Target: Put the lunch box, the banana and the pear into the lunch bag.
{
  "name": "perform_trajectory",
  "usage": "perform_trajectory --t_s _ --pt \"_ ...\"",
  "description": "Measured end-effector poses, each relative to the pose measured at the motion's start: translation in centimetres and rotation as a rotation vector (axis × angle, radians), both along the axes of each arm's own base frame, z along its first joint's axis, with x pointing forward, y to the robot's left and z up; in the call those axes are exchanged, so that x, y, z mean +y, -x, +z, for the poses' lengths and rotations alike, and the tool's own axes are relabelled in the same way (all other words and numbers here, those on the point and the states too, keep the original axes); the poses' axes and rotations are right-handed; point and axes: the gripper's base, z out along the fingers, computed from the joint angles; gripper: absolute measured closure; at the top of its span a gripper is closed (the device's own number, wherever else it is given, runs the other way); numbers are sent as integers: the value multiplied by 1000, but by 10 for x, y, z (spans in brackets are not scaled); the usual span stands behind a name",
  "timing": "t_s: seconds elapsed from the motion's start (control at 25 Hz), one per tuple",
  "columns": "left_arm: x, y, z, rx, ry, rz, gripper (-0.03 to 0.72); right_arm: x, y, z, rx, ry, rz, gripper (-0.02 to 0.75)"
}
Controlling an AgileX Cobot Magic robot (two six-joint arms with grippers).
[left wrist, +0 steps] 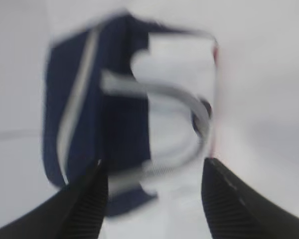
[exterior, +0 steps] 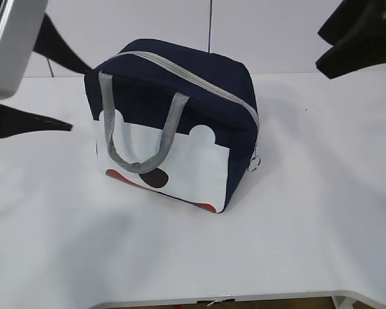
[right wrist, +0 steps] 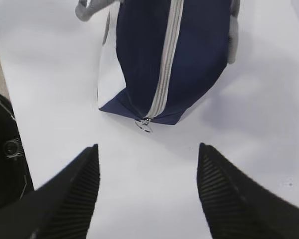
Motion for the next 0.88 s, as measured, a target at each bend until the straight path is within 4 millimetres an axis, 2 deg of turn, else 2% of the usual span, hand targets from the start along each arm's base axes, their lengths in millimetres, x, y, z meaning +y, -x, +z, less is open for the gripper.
perform_trajectory --t_s 0.12,0.36,0.64,0.88 --pt "18 -4 1 -3 -59 211 256 -2 14 13 -41 -10 -4 232" --pt "49 1 16 -12 56 617 257 -6 42 37 -95 -53 -53 232" --pt "82 38 39 45 267 865 256 -14 77 60 -131 -109 -153 232" --pt "110 73 58 80 566 1023 256 -29 114 77 -177 -122 -313 232"
